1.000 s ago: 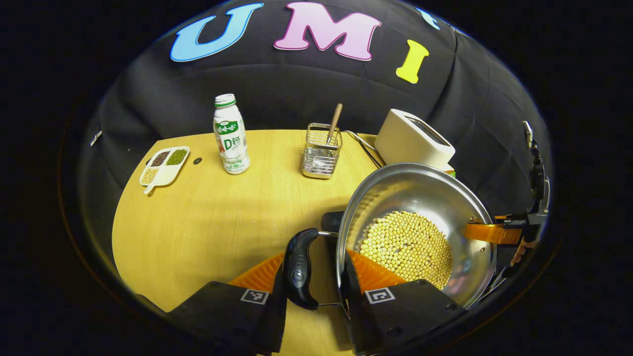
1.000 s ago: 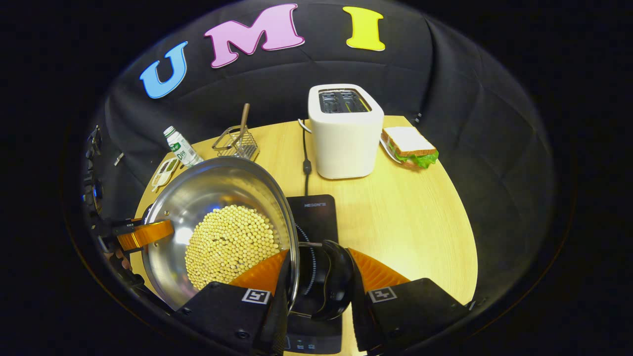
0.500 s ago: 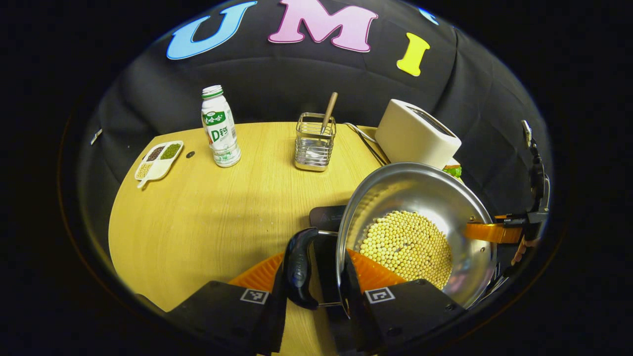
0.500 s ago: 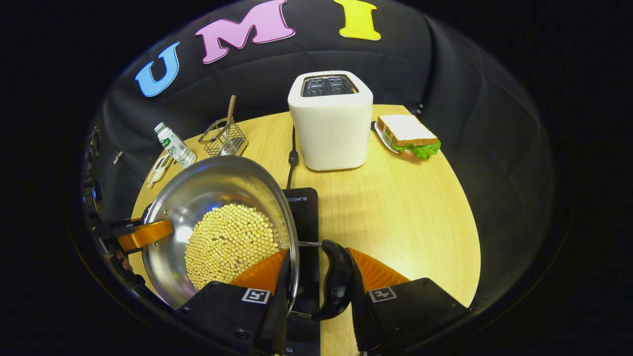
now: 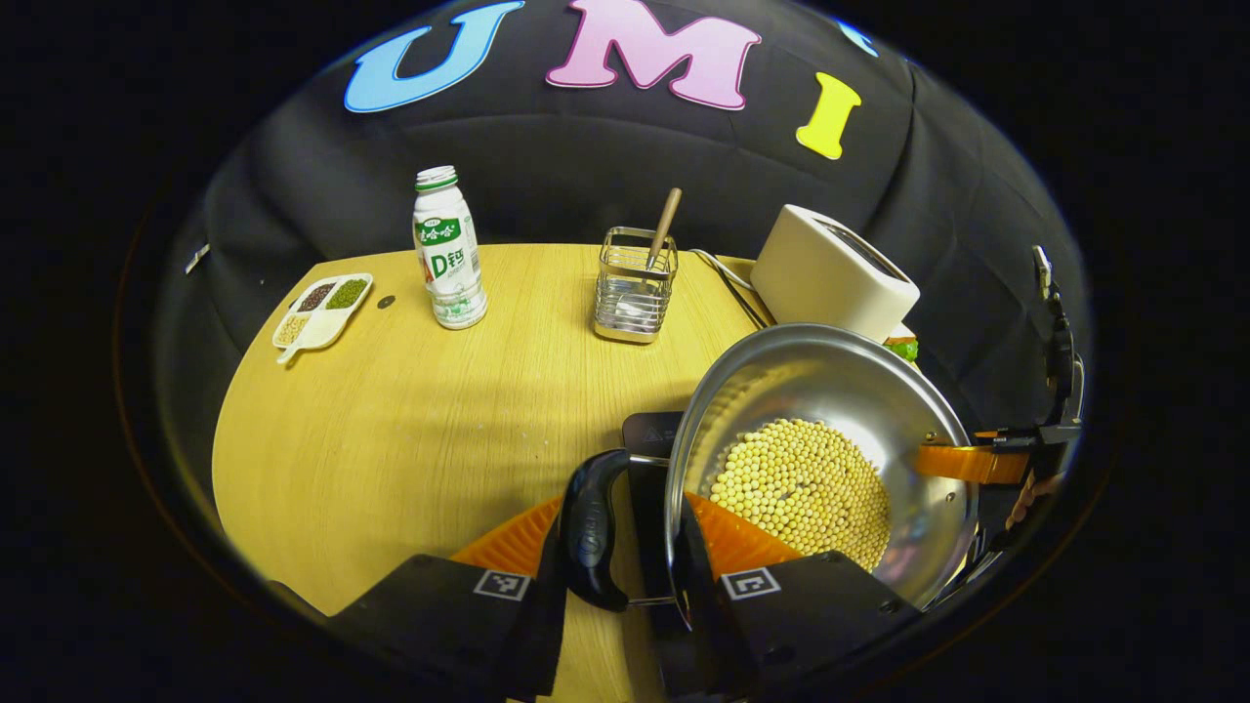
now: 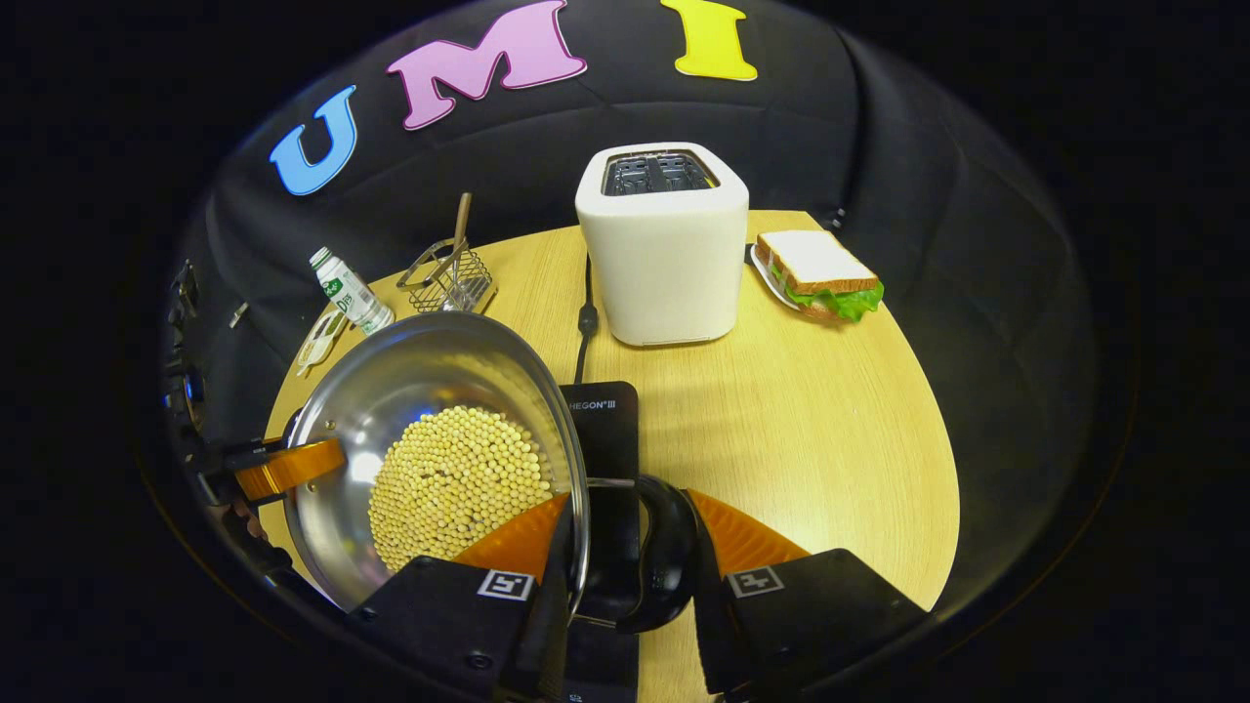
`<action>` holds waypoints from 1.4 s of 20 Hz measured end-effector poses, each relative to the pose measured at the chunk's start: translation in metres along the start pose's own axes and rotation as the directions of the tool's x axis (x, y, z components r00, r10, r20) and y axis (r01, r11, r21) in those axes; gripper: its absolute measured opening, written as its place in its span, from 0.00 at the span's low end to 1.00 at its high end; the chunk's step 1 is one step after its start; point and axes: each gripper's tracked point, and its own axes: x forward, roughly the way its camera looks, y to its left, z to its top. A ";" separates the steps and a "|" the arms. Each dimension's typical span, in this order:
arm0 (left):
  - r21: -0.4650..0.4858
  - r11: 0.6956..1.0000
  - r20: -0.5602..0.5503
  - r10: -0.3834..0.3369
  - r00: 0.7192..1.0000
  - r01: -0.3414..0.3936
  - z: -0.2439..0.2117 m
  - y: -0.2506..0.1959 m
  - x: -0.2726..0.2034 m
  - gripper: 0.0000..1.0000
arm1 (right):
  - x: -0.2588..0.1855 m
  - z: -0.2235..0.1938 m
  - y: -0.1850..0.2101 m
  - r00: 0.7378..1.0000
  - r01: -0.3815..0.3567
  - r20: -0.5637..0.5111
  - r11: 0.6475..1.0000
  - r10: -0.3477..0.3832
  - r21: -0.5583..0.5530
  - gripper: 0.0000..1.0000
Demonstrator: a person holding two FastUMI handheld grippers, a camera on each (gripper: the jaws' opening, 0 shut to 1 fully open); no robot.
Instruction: First push the handle of the pot to place it horizontally, then grasp the pot with both hands and set it on the induction cooktop.
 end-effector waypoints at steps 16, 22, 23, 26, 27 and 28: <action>0.036 0.997 0.071 0.061 0.996 -0.064 0.018 0.004 -0.036 0.95 | -0.034 0.021 0.004 0.993 0.037 0.107 0.999 -0.040 0.028 0.99; 0.068 0.996 0.195 0.042 0.980 -0.056 0.046 -0.006 -0.089 0.95 | -0.085 0.055 0.028 0.963 0.052 0.265 0.999 -0.046 -0.016 0.99; 0.068 0.996 0.221 0.034 0.975 -0.051 0.052 -0.009 -0.100 0.95 | -0.095 0.059 0.032 0.955 0.055 0.294 0.998 -0.046 -0.022 0.99; 0.072 0.996 0.294 0.032 0.955 -0.055 0.065 -0.011 -0.136 0.95 | -0.130 0.072 0.045 0.927 0.066 0.371 0.997 -0.043 -0.049 0.99; 0.080 0.995 0.316 0.024 0.949 -0.052 0.069 -0.013 -0.149 0.95 | -0.142 0.076 0.051 0.916 0.068 0.398 0.996 -0.038 -0.063 0.99; 0.091 0.994 0.339 0.018 0.940 -0.052 0.072 -0.015 -0.160 0.95 | -0.154 0.080 0.056 0.905 0.078 0.424 0.994 -0.038 -0.077 0.99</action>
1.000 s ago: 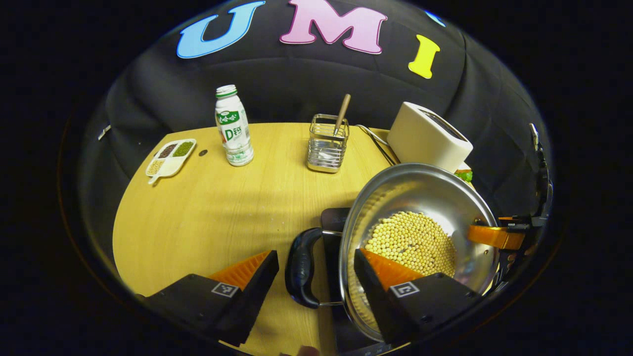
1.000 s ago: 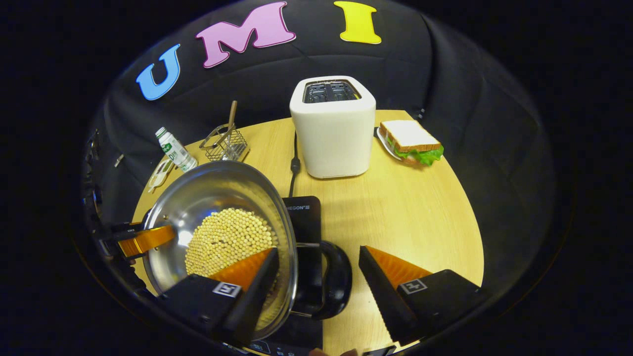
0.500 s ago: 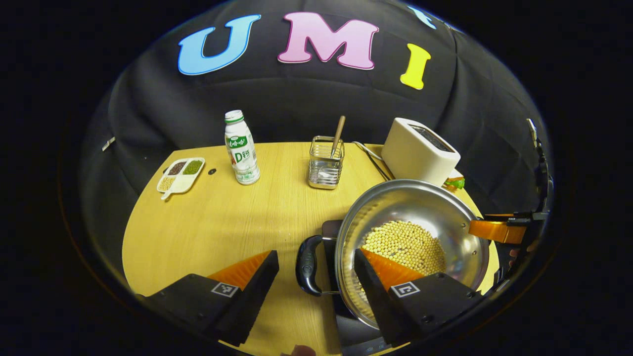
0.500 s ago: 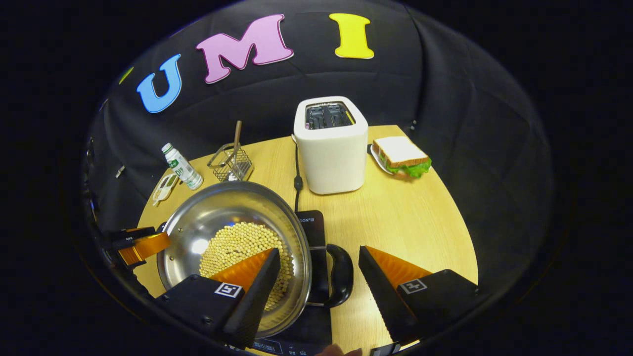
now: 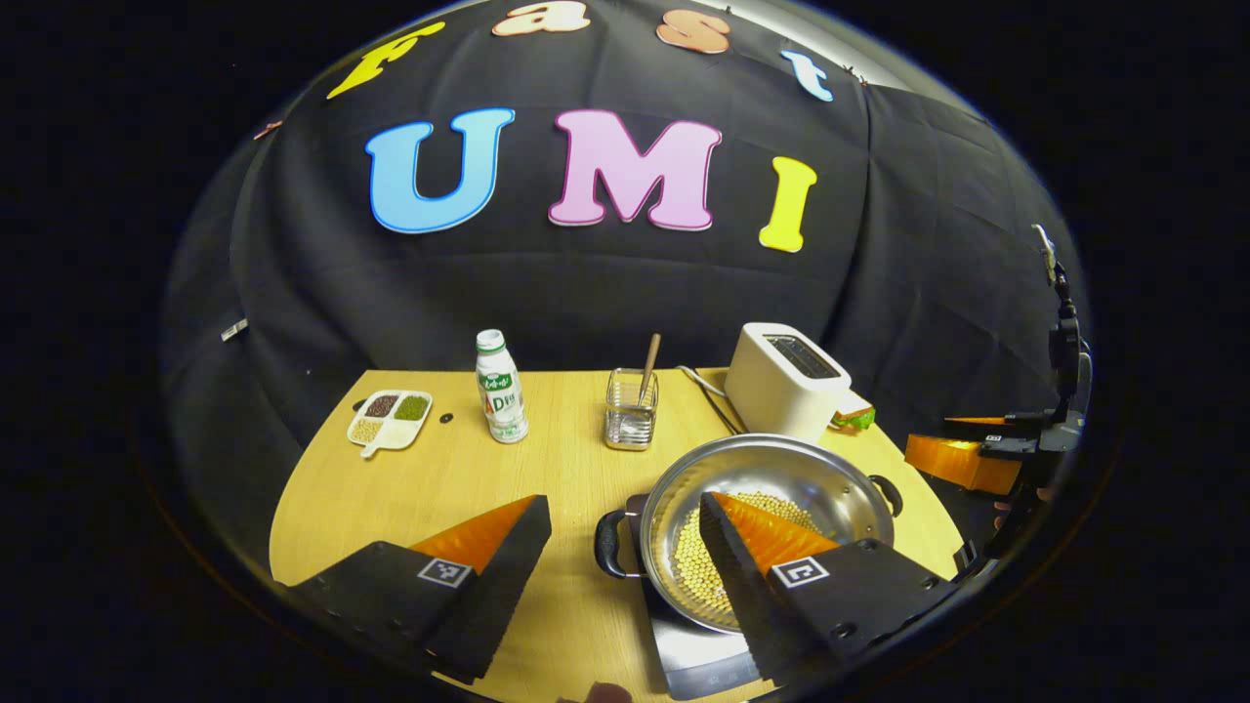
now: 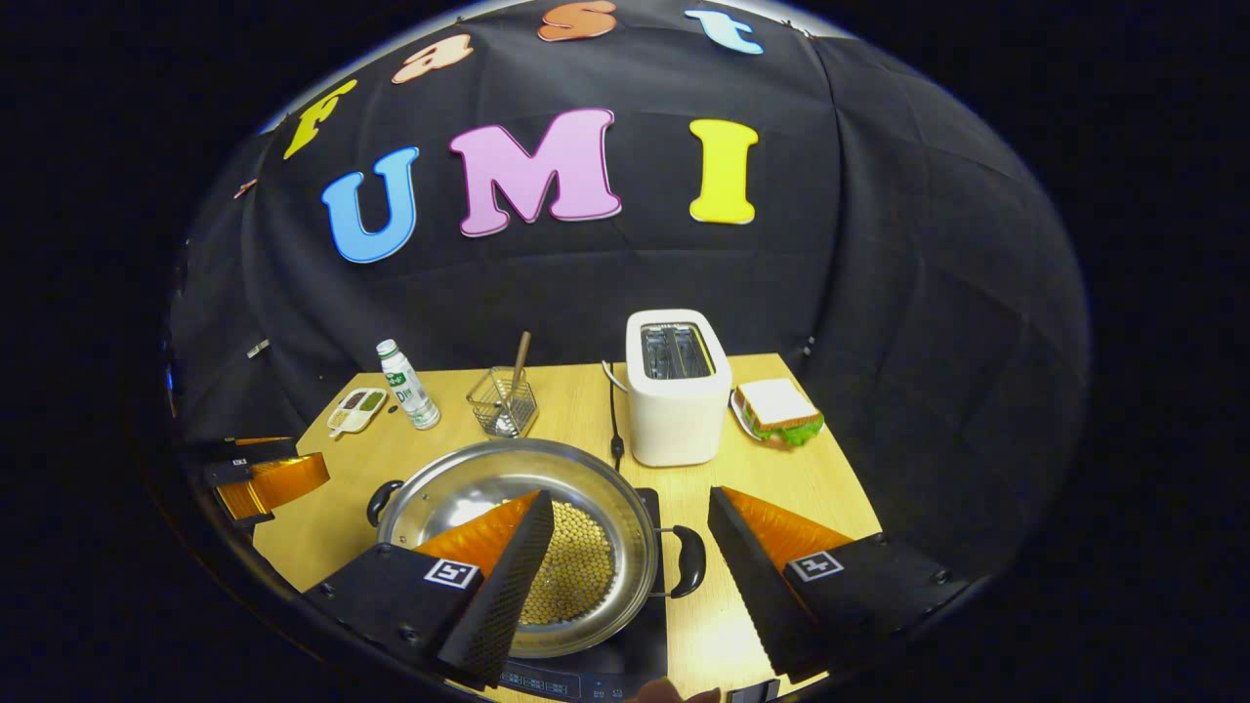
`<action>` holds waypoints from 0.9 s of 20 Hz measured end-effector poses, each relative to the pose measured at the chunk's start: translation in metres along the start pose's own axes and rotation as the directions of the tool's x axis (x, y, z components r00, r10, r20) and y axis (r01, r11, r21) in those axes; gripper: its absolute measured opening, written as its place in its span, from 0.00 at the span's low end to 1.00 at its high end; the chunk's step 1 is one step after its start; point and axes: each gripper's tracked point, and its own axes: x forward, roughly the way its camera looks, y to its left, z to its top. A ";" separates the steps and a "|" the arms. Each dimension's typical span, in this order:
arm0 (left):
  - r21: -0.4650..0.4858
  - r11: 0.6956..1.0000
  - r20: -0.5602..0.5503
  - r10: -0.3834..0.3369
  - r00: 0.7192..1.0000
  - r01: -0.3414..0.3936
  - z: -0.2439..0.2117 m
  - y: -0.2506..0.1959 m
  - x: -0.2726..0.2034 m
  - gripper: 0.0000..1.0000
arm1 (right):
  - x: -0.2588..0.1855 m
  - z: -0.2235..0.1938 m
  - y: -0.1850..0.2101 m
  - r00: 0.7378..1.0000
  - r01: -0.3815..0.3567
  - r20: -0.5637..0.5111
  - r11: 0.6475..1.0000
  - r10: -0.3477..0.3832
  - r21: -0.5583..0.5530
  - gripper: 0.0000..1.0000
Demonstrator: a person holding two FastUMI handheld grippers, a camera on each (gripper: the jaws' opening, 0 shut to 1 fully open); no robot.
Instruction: First push the handle of the pot to place it horizontally, then grasp the pot with both hands and set it on the induction cooktop.
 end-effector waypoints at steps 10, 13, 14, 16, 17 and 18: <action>0.071 0.996 0.229 0.033 0.973 -0.051 0.060 0.013 -0.109 0.95 | -0.104 0.056 0.053 0.976 -0.014 0.217 0.999 0.022 -0.037 0.99; 0.048 0.998 0.285 0.026 0.958 -0.041 0.060 0.014 -0.146 0.95 | -0.134 0.069 0.062 0.961 -0.024 0.273 0.999 0.029 -0.021 0.99; 0.041 0.998 0.299 0.026 0.954 -0.040 0.061 0.014 -0.154 0.95 | -0.143 0.072 0.064 0.955 -0.025 0.295 1.000 0.029 -0.016 0.99; 0.031 0.997 0.340 0.051 0.939 -0.066 0.068 0.024 -0.175 0.95 | -0.161 0.078 0.068 0.946 -0.024 0.324 1.000 0.025 -0.007 0.98; 0.026 0.997 0.361 0.062 0.930 -0.076 0.072 0.027 -0.186 0.95 | -0.169 0.081 0.070 0.941 -0.026 0.338 1.000 0.025 -0.002 0.99; 0.022 0.996 0.377 0.072 0.924 -0.086 0.074 0.030 -0.196 0.95 | -0.178 0.087 0.071 0.934 -0.027 0.357 1.000 0.024 0.004 0.98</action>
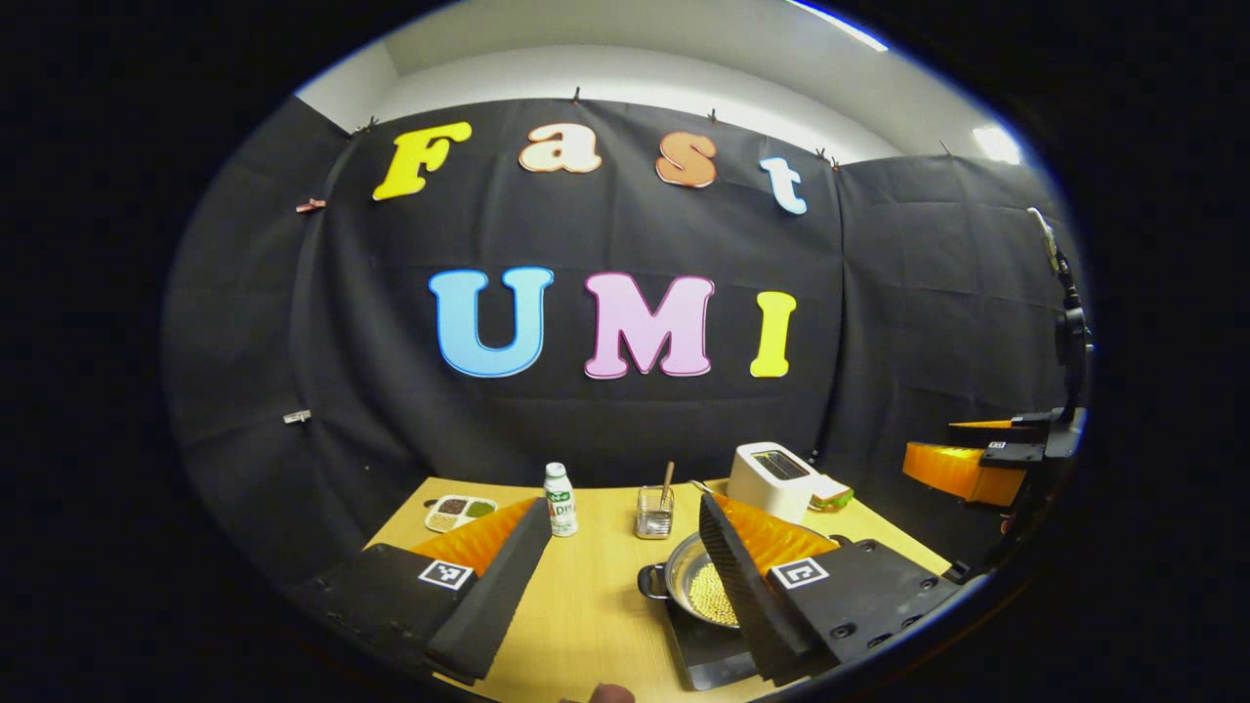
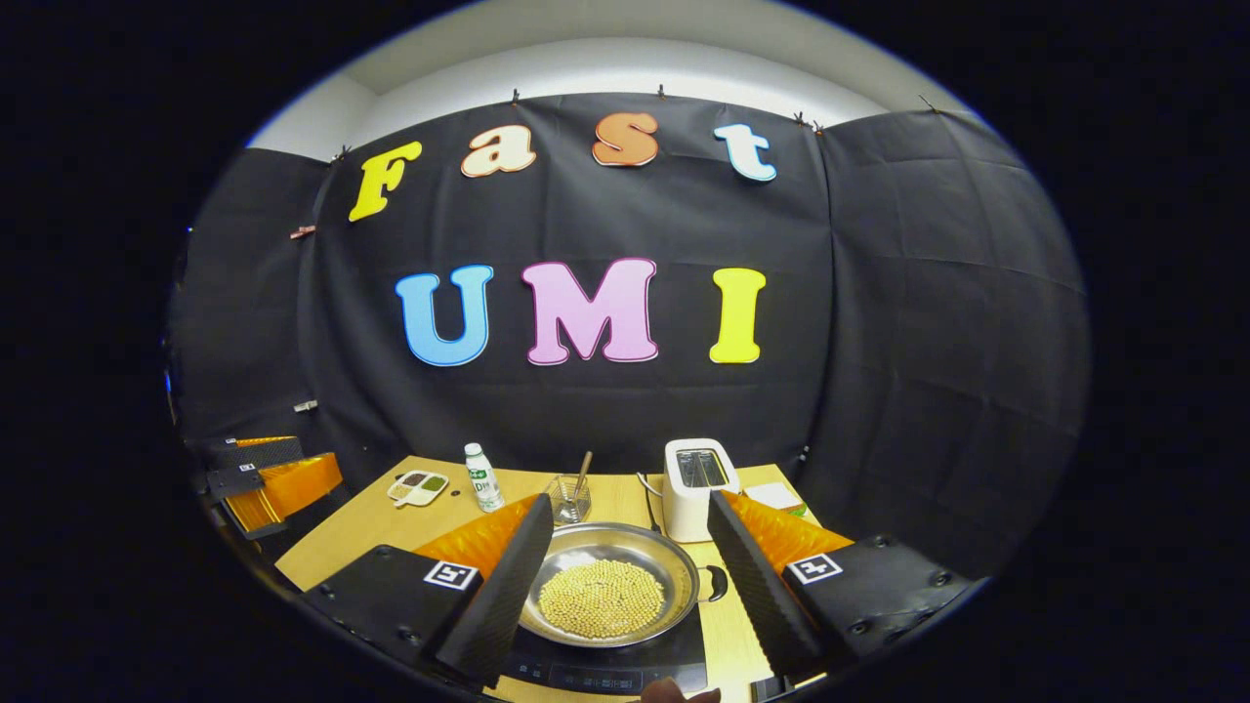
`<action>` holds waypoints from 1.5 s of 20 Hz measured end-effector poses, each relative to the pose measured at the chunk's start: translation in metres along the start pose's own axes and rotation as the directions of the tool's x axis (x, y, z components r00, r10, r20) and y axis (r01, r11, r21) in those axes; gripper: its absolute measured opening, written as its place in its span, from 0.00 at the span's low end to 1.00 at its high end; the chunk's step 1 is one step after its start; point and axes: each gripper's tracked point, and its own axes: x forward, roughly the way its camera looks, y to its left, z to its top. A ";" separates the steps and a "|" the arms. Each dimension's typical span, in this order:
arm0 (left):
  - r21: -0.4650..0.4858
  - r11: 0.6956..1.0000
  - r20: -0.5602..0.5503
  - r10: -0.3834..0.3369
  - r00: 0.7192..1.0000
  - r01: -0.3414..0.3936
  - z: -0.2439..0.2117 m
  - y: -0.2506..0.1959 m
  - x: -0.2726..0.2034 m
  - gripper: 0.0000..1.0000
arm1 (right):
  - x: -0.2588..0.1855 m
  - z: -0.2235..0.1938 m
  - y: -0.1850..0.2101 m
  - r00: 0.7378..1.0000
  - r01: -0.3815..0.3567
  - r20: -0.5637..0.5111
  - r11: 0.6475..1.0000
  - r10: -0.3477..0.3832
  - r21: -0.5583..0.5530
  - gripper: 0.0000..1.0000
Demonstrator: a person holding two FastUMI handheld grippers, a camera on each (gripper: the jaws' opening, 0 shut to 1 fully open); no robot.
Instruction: First push the handle of the pot to place it horizontally, then grasp the pot with both hands and set it on the induction cooktop.
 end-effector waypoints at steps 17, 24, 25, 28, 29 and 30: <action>0.027 1.000 0.113 -0.002 0.994 -0.001 0.035 0.021 -0.037 0.95 | -0.027 0.047 0.036 0.975 -0.003 0.221 1.000 0.008 -0.022 0.98; 0.018 1.000 0.107 -0.016 0.994 0.014 0.038 0.014 -0.025 0.95 | -0.029 0.043 0.027 0.977 0.023 0.214 0.999 -0.017 -0.025 0.98; 0.014 1.000 0.103 -0.016 0.994 0.015 0.038 0.013 -0.026 0.95 | -0.030 0.041 0.027 0.977 0.023 0.211 0.999 -0.017 -0.028 0.98; 0.008 1.000 0.093 -0.015 0.996 0.014 0.036 0.012 -0.025 0.95 | -0.031 0.038 0.026 0.978 0.033 0.207 0.999 -0.026 -0.032 0.98; 0.006 1.000 0.091 -0.013 0.996 0.013 0.036 0.012 -0.026 0.95 | -0.032 0.039 0.025 0.977 0.034 0.211 0.999 -0.027 -0.031 0.98; 0.004 1.000 0.090 -0.011 0.996 0.010 0.035 0.012 -0.026 0.95 | -0.033 0.040 0.025 0.976 0.036 0.214 0.999 -0.029 -0.032 0.96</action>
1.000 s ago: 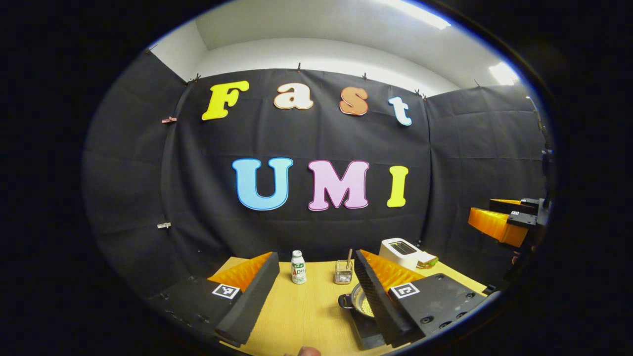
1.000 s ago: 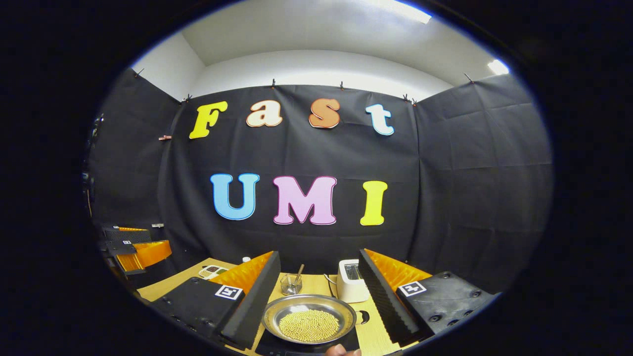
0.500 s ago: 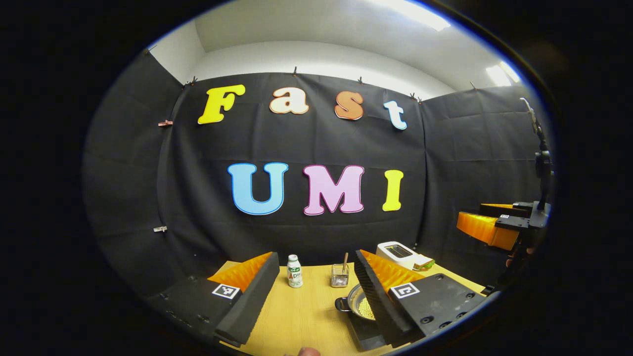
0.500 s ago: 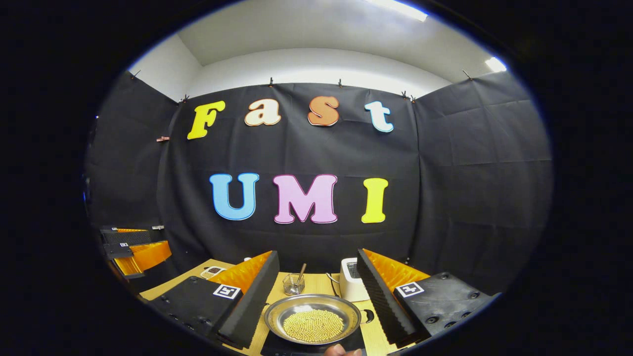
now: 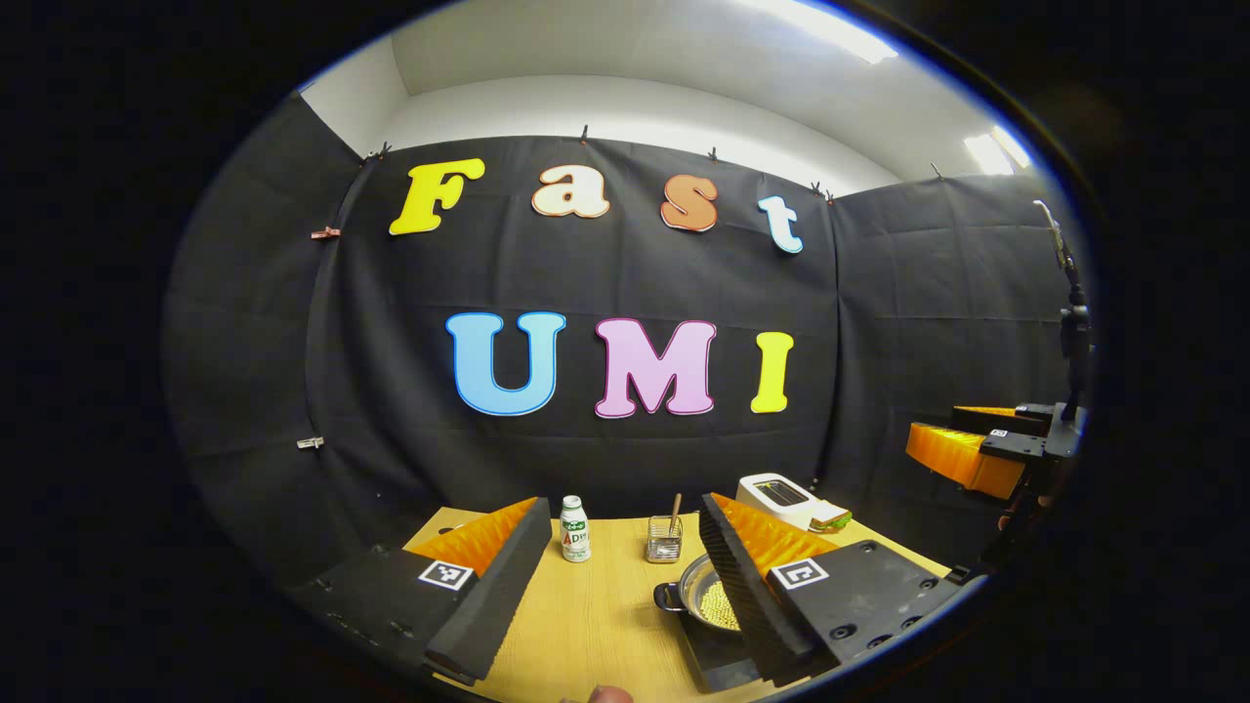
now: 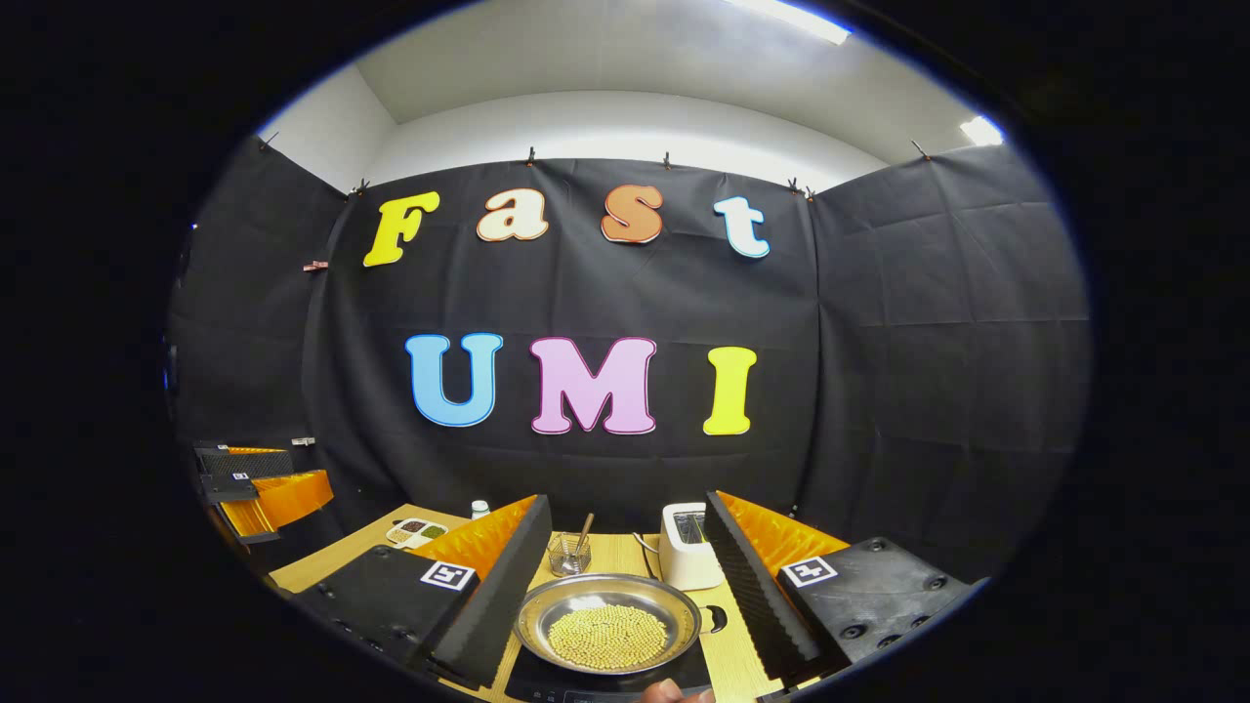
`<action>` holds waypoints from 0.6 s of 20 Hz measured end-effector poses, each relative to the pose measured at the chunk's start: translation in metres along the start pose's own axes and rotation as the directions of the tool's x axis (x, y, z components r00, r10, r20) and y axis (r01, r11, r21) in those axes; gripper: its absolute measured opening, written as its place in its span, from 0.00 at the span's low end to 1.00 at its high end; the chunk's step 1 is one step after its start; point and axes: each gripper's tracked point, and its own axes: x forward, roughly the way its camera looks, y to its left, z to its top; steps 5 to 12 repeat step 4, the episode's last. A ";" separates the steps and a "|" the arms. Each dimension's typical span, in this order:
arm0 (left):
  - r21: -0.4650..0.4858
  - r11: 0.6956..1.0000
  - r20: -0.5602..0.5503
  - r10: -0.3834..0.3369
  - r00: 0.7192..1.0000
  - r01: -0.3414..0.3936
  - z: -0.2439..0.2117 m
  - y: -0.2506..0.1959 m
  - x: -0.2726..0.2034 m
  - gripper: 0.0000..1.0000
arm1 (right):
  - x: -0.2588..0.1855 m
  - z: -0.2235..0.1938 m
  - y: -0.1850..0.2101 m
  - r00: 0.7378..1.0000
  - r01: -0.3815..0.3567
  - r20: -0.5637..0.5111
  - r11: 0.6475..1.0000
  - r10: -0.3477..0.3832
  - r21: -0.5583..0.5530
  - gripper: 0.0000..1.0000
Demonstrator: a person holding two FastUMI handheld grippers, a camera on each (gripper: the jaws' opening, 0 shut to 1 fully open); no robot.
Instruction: First push the handle of the pot to place it horizontally, then grasp the pot with both hands and set it on the induction cooktop.
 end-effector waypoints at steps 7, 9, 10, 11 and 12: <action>0.008 1.000 0.000 0.008 1.000 -0.008 0.000 0.000 0.001 0.95 | 0.000 -0.005 -0.002 1.000 0.005 -0.010 1.000 -0.005 -0.001 0.98; 0.008 1.000 0.000 0.008 1.000 -0.008 0.000 0.000 0.001 0.95 | 0.000 -0.005 -0.002 1.000 0.005 -0.010 1.000 -0.005 -0.001 0.98; 0.008 1.000 0.000 0.008 1.000 -0.008 0.000 0.000 0.001 0.95 | 0.000 -0.005 -0.002 1.000 0.005 -0.010 1.000 -0.005 -0.001 0.98; 0.008 1.000 0.000 0.008 1.000 -0.008 0.000 0.000 0.001 0.95 | 0.000 -0.005 -0.002 1.000 0.005 -0.010 1.000 -0.005 -0.001 0.98; 0.008 1.000 0.000 0.008 1.000 -0.008 0.000 0.000 0.001 0.95 | 0.000 -0.005 -0.002 1.000 0.005 -0.010 1.000 -0.005 -0.001 0.98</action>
